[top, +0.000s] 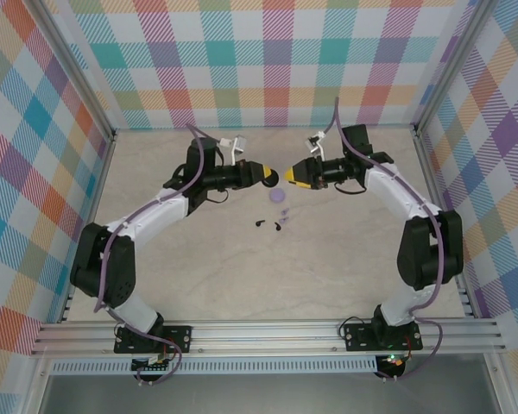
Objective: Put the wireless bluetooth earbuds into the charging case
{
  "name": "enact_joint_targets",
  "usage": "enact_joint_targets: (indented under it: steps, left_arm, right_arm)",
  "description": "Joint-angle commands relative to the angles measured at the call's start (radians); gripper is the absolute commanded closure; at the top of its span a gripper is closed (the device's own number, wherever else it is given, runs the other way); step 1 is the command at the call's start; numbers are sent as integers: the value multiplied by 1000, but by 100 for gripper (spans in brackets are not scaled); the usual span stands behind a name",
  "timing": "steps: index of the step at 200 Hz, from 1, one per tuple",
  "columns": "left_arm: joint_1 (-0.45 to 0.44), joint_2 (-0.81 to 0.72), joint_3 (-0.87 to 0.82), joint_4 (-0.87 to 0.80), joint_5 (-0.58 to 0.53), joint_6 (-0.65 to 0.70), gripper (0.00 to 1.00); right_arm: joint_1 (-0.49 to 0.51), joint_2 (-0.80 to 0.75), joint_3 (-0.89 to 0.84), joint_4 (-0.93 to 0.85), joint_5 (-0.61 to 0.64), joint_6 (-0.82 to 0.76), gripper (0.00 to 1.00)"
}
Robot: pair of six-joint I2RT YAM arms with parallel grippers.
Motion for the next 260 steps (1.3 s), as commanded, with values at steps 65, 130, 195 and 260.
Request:
enact_joint_targets:
  steps: [65,130,195,260]
  left_arm:
    - [-48,-103,87,-125,80,126,82]
    - [-60,-101,96,-120,89,125,82]
    - [-67,-90,103,-110,101,118,82]
    - [-69,-79,100,-71,104,86,82]
  right_arm:
    - [45,-41,37,-48,-85,-81,45]
    - [71,-17,64,-38,-109,-72,52]
    - [74,-13,64,-2,-125,-45,65]
    - [81,-25,62,12,-160,-39,62]
